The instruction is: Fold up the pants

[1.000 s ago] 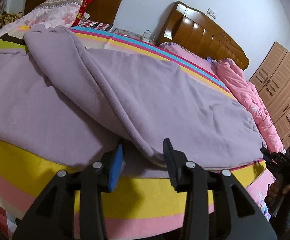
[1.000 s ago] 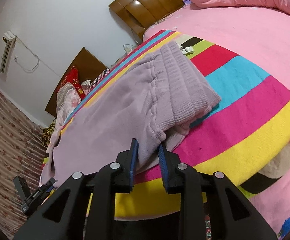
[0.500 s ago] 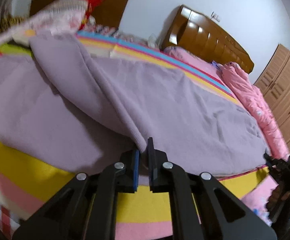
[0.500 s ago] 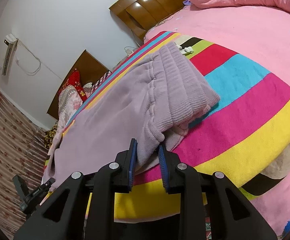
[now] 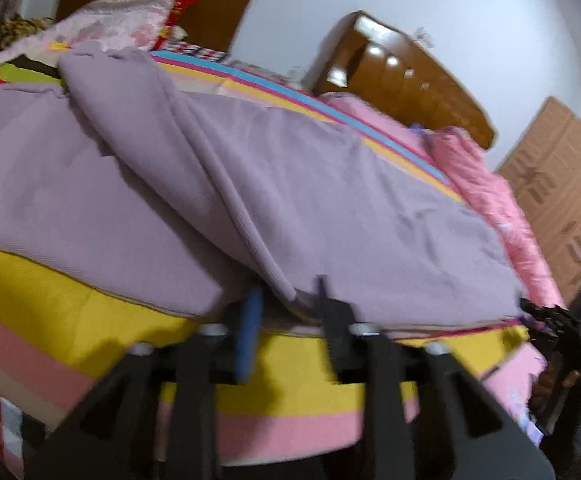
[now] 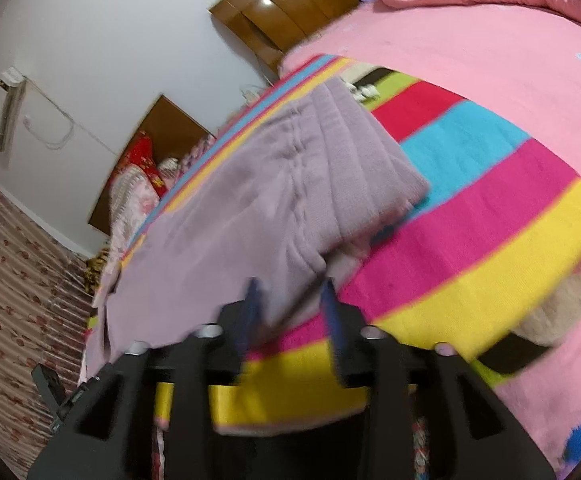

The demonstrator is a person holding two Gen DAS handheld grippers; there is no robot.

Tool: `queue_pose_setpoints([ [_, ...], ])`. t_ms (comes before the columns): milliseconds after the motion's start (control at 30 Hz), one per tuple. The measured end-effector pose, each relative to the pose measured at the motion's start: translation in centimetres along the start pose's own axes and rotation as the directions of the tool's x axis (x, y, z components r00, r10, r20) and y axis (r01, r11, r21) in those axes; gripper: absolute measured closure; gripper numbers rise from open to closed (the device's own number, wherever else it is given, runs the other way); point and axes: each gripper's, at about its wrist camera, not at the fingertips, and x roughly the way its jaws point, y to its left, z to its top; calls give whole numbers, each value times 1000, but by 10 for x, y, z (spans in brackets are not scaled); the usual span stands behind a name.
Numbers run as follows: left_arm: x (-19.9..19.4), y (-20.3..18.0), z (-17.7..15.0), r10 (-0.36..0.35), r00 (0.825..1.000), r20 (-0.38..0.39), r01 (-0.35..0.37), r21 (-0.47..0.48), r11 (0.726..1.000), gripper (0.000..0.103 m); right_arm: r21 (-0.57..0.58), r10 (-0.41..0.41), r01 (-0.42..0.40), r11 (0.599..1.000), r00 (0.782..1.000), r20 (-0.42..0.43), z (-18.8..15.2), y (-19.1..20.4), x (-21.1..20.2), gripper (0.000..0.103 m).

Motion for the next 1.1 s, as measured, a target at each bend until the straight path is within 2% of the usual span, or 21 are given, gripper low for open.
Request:
queue_pose_setpoints([
  [33, -6, 1, -1, -26, 999, 22, 25, 8, 1000, 25, 7, 9, -9, 1000, 1000, 10, -2, 0, -9, 14],
  [67, -10, 1, -1, -30, 999, 38, 29, 15, 999, 19, 13, -9, 8, 1000, 1000, 25, -5, 0, -18, 4],
  [100, -16, 2, -2, -5, 998, 64, 4, 27, 1000, 12, 13, -31, 31, 999, 998, 57, -7, 1, -28, 4],
  [167, -27, 9, -2, 49, 994, 98, -52, 31, 998, 10, 5, -103, 104, 995, 985, 137, -8, 6, -52, 5],
  [200, -35, 15, 0, 54, 991, 123, -57, 21, 998, 9, -6, -122, 125, 992, 978, 171, -5, 13, -60, 6],
  [267, -45, 25, 7, 54, 987, 149, -54, -6, 999, 5, -51, -107, 121, 991, 971, 212, 5, 33, -66, 6],
  [367, -57, 41, 32, 104, 976, 193, -97, -47, 994, 2, -215, -38, 82, 973, 978, 205, 22, 88, -44, 6],
  [433, -58, 51, 50, 142, 970, 200, -132, -63, 989, 2, -345, 7, 48, 937, 988, 156, 26, 135, -9, 6],
  [500, -57, 67, 66, 200, 959, 200, -183, -96, 978, 2, -440, 86, -50, 897, 994, 61, 25, 185, 36, 8],
  [533, -57, 77, 71, 231, 953, 198, -211, -120, 970, 2, -461, 100, -78, 884, 995, 23, 23, 201, 54, 9],
  [600, -60, 102, 80, 271, 944, 191, -237, -182, 954, 2, -503, 125, -138, 853, 990, -60, 14, 238, 90, 13],
  [700, -73, 141, 85, 342, 920, 189, -283, -281, 917, 2, -556, 166, -240, 796, 969, -181, -4, 289, 133, 18],
  [767, -91, 172, 81, 394, 896, 206, -311, -341, 887, 2, -586, 199, -321, 744, 944, -265, -15, 325, 157, 21],
  [833, -112, 206, 74, 459, 862, 214, -337, -433, 836, 2, -630, 248, -425, 650, 902, -353, -27, 372, 179, 21],
  [867, -120, 220, 71, 474, 854, 215, -332, -477, 814, 2, -659, 265, -481, 578, 874, -406, -35, 399, 192, 21],
  [900, -130, 241, 67, 489, 844, 220, -315, -535, 784, 2, -675, 269, -507, 536, 860, -433, -41, 417, 198, 21],
  [933, -135, 254, 65, 496, 838, 226, -301, -567, 767, 3, -694, 262, -551, 463, 833, -487, -52, 448, 215, 21],
  [1000, -142, 284, 62, 511, 832, 217, -285, -623, 729, 4, -702, 228, -615, 360, 787, -573, -75, 502, 253, 21],
  [1033, -144, 297, 62, 523, 828, 203, -289, -645, 708, 6, -705, 208, -629, 327, 776, -595, -83, 523, 268, 21],
  [1100, -147, 313, 64, 534, 825, 184, -299, -661, 689, 8, -714, 156, -659, 236, 751, -641, -107, 567, 301, 21],
])
